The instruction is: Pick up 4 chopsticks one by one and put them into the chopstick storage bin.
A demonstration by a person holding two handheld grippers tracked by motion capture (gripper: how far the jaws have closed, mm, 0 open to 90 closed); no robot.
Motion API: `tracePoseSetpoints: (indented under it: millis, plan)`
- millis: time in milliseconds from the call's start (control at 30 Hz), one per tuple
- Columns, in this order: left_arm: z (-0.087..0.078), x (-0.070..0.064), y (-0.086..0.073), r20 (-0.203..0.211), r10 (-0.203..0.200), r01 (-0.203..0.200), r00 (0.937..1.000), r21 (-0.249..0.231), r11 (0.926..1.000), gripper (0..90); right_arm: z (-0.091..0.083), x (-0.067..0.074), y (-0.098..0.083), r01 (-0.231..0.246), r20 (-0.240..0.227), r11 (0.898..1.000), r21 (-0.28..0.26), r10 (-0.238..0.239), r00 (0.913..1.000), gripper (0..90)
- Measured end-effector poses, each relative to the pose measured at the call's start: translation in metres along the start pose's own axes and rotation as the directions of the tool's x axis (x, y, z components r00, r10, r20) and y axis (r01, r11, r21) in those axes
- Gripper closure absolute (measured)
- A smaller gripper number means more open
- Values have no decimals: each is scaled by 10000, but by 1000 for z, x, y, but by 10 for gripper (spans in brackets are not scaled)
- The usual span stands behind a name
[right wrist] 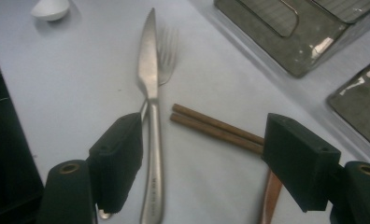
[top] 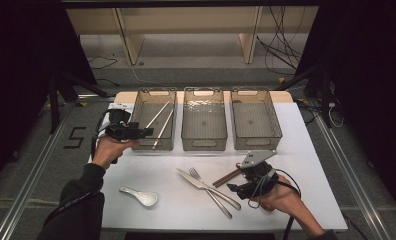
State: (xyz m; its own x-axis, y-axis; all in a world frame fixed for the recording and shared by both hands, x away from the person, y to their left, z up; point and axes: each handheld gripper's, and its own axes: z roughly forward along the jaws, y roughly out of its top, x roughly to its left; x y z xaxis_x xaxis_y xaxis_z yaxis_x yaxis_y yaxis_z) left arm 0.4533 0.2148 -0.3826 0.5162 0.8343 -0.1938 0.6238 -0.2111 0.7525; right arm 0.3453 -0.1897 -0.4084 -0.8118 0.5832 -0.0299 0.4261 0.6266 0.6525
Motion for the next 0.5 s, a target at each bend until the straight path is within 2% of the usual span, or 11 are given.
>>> tracePoseSetpoints:
  millis: [133, 233, 333, 433, 500]
  plan:
    - [-13, -16, -6, 409, 610, -602, 9973, -200, 9980, 221, 7, -10, -1, 69, 215, 9994, 338, -76, 9997, 295]
    - [-22, -24, -14, 745, 642, -601, 9952, -557, 9966, 202, 13, -17, -2, 268, 231, 9975, 647, -284, 9993, 294]
    - [-26, -35, -26, 966, 641, -584, 9933, -607, 9964, 189, 22, -23, -2, 520, 114, 9947, 891, -533, 9985, 295]
    - [-26, -47, -36, 1062, 1059, -1004, 9887, -558, 9934, 184, 32, -27, -1, 709, 33, 9898, 1234, -718, 9974, 295]
    - [-25, -52, -41, 1184, 1163, -1104, 9861, -548, 9924, 183, 37, -30, -1, 868, -45, 9855, 1455, -871, 9962, 295]
